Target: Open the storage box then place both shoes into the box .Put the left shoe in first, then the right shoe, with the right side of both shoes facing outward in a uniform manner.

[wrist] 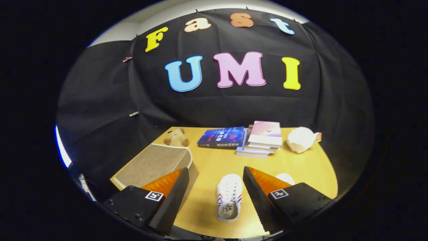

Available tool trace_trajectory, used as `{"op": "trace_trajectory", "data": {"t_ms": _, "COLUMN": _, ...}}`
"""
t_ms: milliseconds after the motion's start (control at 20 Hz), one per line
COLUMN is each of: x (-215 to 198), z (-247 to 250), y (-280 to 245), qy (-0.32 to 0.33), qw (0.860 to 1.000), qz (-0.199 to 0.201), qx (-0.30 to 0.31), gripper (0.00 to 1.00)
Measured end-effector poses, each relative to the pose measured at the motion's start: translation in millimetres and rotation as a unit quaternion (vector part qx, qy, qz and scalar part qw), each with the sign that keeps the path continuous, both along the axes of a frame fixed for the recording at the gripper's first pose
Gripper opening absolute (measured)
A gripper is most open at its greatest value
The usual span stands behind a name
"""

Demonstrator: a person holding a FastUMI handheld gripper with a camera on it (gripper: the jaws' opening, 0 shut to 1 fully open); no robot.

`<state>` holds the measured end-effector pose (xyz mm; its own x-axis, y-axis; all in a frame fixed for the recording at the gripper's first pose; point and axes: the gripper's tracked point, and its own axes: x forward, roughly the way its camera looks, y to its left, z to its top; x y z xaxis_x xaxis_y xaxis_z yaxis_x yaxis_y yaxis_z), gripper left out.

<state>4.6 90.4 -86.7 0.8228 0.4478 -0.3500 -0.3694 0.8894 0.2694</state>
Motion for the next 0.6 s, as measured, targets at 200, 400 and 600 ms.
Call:
{"op": "trace_trajectory", "data": {"t_ms": 200, "x": -13.5, "z": -23.9, "y": 39.6, "qy": 0.078, "qw": 0.989, "qz": 0.102, "qx": 0.075, "gripper": 0.99}}
{"op": "trace_trajectory", "data": {"t_ms": 400, "x": -30.4, "z": -38.3, "y": 79.6, "qy": 0.142, "qw": 0.959, "qz": 0.195, "qx": 0.147, "gripper": 0.98}}
{"op": "trace_trajectory", "data": {"t_ms": 600, "x": -36.5, "z": -61.4, "y": 106.6, "qy": 0.208, "qw": 0.925, "qz": 0.243, "qx": 0.205, "gripper": 0.98}}
